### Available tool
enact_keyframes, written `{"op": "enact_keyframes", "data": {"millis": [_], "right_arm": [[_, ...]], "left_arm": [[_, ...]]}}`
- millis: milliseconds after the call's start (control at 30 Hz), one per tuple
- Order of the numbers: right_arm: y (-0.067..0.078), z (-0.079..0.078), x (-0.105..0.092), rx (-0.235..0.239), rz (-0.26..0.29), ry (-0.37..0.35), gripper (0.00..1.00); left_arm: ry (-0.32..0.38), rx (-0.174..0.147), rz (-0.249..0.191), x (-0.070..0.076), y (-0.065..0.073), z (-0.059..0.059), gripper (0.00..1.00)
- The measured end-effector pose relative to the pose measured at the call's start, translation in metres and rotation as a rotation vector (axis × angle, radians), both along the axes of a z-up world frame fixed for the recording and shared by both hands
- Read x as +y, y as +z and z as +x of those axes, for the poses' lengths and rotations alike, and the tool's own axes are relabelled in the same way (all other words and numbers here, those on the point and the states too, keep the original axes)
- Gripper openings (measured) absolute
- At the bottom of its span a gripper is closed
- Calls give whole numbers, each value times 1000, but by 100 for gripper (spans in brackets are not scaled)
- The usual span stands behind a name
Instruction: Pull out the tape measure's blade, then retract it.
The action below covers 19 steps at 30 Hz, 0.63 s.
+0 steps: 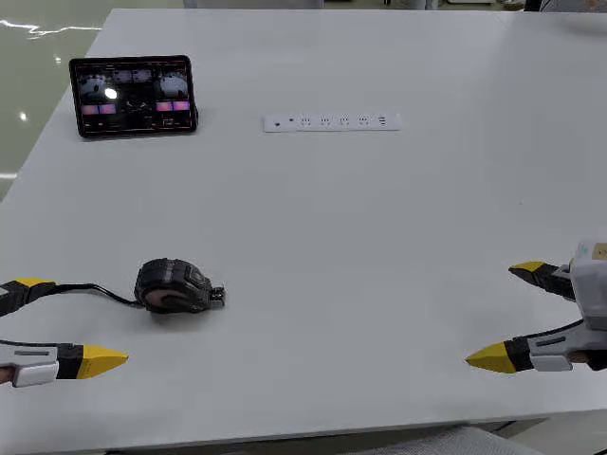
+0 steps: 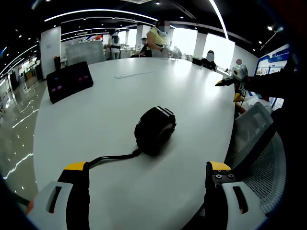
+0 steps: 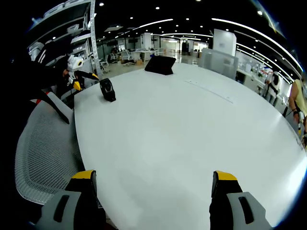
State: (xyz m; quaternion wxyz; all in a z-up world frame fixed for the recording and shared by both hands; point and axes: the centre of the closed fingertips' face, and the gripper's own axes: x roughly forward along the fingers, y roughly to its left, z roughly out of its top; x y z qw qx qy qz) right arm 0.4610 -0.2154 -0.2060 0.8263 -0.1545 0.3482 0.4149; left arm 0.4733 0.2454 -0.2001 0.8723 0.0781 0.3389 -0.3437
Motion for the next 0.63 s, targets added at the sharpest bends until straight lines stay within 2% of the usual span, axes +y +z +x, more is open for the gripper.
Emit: {"op": "enact_keyframes", "data": {"millis": [133,167,233,367,633], "right_arm": [[1,0,-1,-3,5,-5,99],[1,1,-1,-3,6,-9,99],[1,1,-2,-1,7,-13,99],[1,0,-2,-2,7,-14,99],[2,-1,-4,2,4,-17,99]], "left_arm": [[-2,-1,9,1,-1,0,99],[-3,23,-1,1,-2,-2,99],[-7,10,7,2,-2,-1,99],[-5,22,3,3,-3,-2,99],[-3,17,8,5,-3,-2,99]]}}
